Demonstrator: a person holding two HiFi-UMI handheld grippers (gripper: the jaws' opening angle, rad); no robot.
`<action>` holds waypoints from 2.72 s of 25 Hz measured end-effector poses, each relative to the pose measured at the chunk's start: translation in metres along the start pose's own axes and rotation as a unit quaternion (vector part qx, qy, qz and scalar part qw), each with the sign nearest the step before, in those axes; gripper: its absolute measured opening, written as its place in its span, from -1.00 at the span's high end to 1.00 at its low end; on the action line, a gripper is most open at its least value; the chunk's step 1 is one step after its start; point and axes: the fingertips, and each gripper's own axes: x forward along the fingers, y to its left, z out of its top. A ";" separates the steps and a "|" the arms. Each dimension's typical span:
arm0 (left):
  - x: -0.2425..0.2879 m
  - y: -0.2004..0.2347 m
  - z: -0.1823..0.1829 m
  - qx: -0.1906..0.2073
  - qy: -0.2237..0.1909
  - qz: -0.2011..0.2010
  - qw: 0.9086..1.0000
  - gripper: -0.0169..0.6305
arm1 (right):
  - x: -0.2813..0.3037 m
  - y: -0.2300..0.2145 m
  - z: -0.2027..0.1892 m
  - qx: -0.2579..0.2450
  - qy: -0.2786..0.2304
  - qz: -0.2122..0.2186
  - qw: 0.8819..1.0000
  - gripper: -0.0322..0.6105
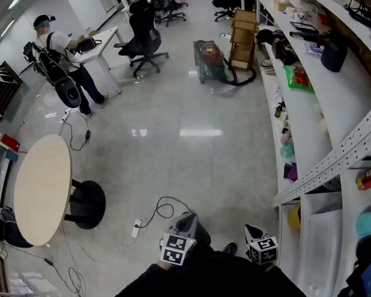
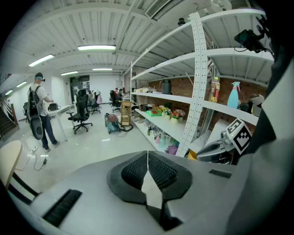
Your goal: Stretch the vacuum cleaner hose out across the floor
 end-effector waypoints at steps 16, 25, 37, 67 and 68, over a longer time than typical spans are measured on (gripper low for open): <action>0.082 0.060 0.023 -0.024 -0.007 0.015 1.000 0.88 | 0.093 -0.038 0.047 -0.042 0.032 0.034 0.998 0.86; 0.150 0.186 0.062 -0.079 -0.026 -0.010 0.996 0.88 | 0.179 -0.057 0.177 -0.086 -0.023 -0.031 0.996 0.86; 0.285 0.244 0.161 -0.096 -0.039 -0.039 0.994 0.88 | 0.305 -0.131 0.282 -0.090 -0.016 -0.008 0.996 0.86; 0.642 0.552 0.467 0.004 -0.066 -0.132 0.989 0.88 | 0.620 -0.308 0.628 -0.067 -0.026 -0.070 0.995 0.86; 0.654 0.568 0.471 0.004 -0.066 -0.134 0.989 0.88 | 0.632 -0.308 0.631 -0.064 -0.017 -0.067 0.996 0.86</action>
